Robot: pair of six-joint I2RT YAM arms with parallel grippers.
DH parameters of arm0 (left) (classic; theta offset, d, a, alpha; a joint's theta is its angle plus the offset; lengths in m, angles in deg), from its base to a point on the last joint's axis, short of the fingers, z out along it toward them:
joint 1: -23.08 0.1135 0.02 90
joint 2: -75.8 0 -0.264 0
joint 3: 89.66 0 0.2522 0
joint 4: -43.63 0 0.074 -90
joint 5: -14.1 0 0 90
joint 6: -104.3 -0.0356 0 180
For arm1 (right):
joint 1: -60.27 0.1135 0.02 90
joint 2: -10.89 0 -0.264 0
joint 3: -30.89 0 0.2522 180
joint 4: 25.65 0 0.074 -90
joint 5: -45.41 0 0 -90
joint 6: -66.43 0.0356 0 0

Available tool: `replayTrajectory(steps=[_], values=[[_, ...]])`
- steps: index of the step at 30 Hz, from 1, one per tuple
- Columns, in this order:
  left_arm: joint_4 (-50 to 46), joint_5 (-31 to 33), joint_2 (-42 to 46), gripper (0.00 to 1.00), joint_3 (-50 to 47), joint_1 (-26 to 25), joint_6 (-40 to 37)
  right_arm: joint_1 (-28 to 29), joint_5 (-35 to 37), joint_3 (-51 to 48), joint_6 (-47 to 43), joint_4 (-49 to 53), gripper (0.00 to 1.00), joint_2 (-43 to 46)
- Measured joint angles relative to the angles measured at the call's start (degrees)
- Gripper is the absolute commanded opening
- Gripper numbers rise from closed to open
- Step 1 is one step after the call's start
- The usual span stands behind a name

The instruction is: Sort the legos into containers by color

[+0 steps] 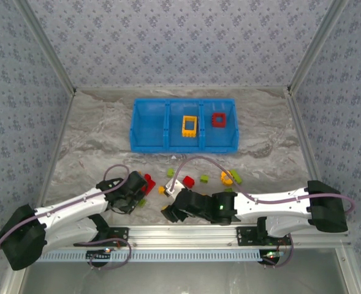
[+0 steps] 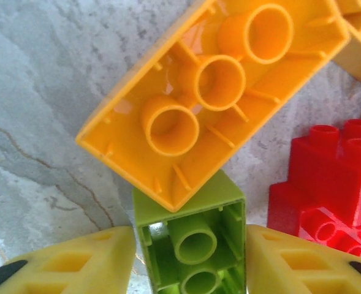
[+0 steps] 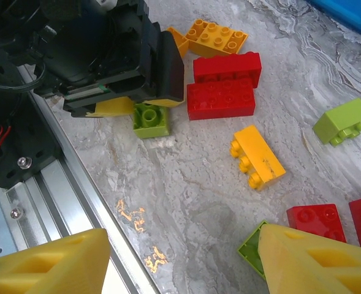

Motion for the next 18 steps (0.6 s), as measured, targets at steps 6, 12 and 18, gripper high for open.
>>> replayTrajectory(steps=[6, 12, 18], values=[[-1.62, 0.46, -0.31, 0.31, 1.25, -0.44, -0.76, -0.46, 0.37, 1.62, -0.02, -0.04, 0.67, -0.55], [-6.64, 2.69, 1.03, 0.29, 9.11, -1.46, -4.15, -1.60, 3.78, 2.73, 0.00, 0.07, 0.68, 1.42], [-9.94, 1.70, -3.48, 0.29, 27.69, 5.64, -19.58, -6.25, 10.05, 6.62, -0.61, -0.68, 0.68, 4.33]])
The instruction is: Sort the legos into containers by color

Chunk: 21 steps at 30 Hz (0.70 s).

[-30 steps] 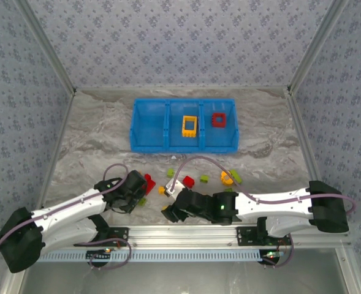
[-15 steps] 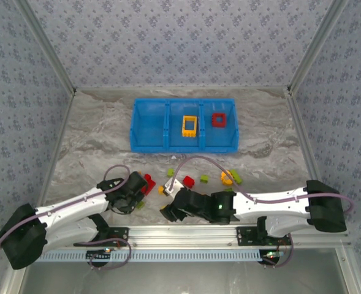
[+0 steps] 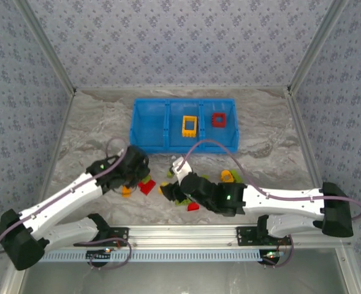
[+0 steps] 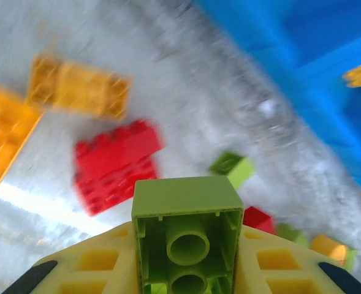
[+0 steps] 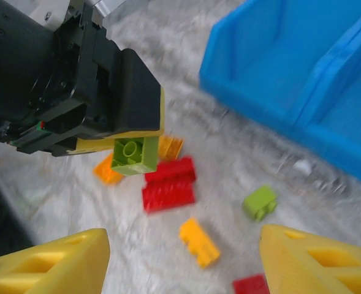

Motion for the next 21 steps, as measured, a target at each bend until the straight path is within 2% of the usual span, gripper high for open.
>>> replayTrajectory(steps=[4, 10, 16, 21], values=[[-0.72, -3.65, -13.07, 0.30, 13.88, 7.89, -14.80, -4.94, 2.62, 2.60, -0.59, -1.99, 0.68, -0.66], [0.13, -8.13, -32.74, 0.34, 29.14, 14.86, -31.45, -11.28, 2.51, 2.80, -1.57, -7.10, 0.68, -3.93], [-0.35, -9.68, -47.25, 0.35, 37.66, 19.39, -39.39, -12.87, 1.14, 2.80, -1.51, -10.10, 0.69, -6.08], [-0.09, -10.67, -52.61, 0.39, 37.97, 20.37, -42.77, -12.87, 0.28, 2.71, -0.66, -11.45, 0.69, -6.19]])
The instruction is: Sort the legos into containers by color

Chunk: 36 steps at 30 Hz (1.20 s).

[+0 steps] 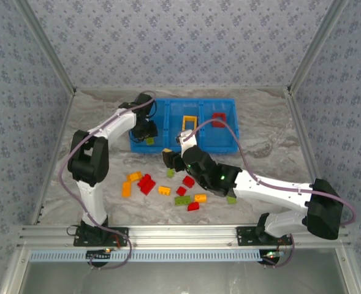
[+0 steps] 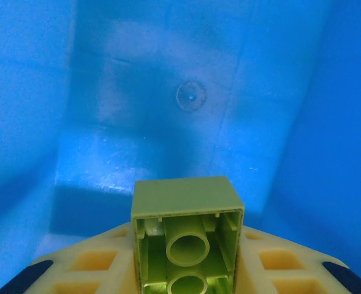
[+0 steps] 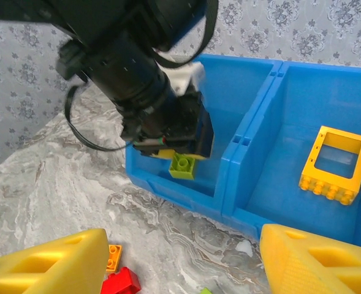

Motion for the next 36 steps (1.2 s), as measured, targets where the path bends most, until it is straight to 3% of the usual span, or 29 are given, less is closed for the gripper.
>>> replayTrajectory(steps=[8, 17, 24, 33, 36], values=[[1.75, -0.98, -2.34, 0.65, 0.04, -0.07, -1.84, -0.07, -0.35, -2.43, 2.60, 0.17, 0.69, 0.00], [2.03, -0.28, 1.18, 0.71, -0.33, -0.24, -1.66, -0.09, 2.95, -3.74, 7.85, 10.08, 0.67, 4.35], [5.22, 2.14, 25.53, 0.75, -9.27, -5.29, -1.05, -0.09, 2.69, -3.65, 13.79, 23.76, 0.68, 7.48], [10.47, 1.73, 57.72, 0.78, -32.92, -28.17, 0.46, -1.90, -10.36, -1.53, 10.43, 32.39, 0.74, -4.79], [9.90, 2.38, 66.51, 0.79, -40.89, -32.63, 3.98, -5.07, -15.45, 0.09, 6.21, 33.35, 0.74, -8.33]])
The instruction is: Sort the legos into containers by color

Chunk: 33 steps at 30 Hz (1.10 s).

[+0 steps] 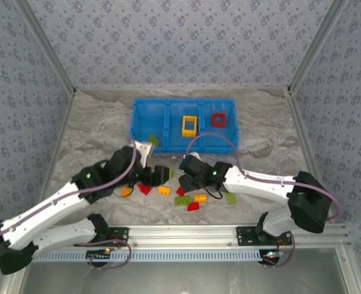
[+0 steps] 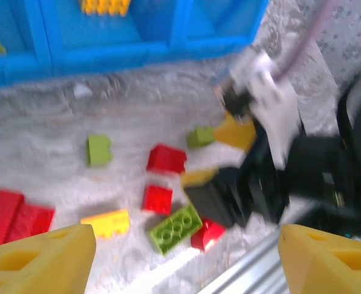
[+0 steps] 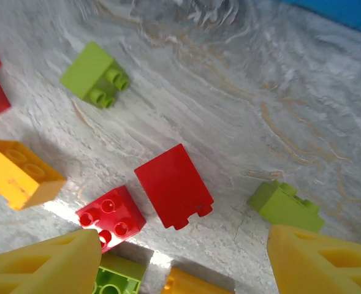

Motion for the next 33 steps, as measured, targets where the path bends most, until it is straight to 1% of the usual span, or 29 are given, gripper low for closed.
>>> replayTrajectory(steps=[2, 6, 9, 12, 18, 23, 26, 31, 33], values=[[-0.46, 0.59, 5.40, 0.80, -3.80, -1.22, 2.60, -1.77, -2.43, 1.38, -2.58, 0.50, 0.75, -2.54], [-1.66, 2.14, 14.51, 0.81, -9.14, -1.46, 7.37, -4.09, -6.38, 3.54, -7.13, 1.09, 0.74, -7.28], [-2.75, 3.15, 17.99, 0.81, -10.10, -1.46, 9.49, -4.81, -8.00, 4.63, -9.31, 1.57, 0.68, -9.84], [-2.82, 3.56, 18.10, 0.81, -10.10, -1.46, 10.54, -5.33, -9.01, 5.79, -10.58, 1.97, 0.65, -11.93], [-2.78, 3.56, 16.68, 0.81, -10.10, -1.46, 10.91, -5.90, -9.42, 7.23, -11.76, 1.90, 0.55, -14.38], [-2.73, 3.56, 15.89, 0.81, -10.10, -1.46, 10.88, -6.01, -9.84, 7.82, -12.04, 1.44, 0.51, -15.93], [-2.71, 3.56, 15.85, 0.81, -10.10, -1.46, 10.86, -6.19, -10.05, 7.82, -12.11, 1.33, 0.42, -16.83], [-2.45, 3.56, 15.58, 0.81, -10.10, -1.46, 10.84, -6.16, -9.66, 7.80, -11.65, 1.36, 0.36, -16.46], [-1.84, 3.54, 15.17, 0.81, -10.10, -1.46, 10.67, -6.19, -8.70, 7.61, -11.34, 1.75, 0.34, -14.49]])
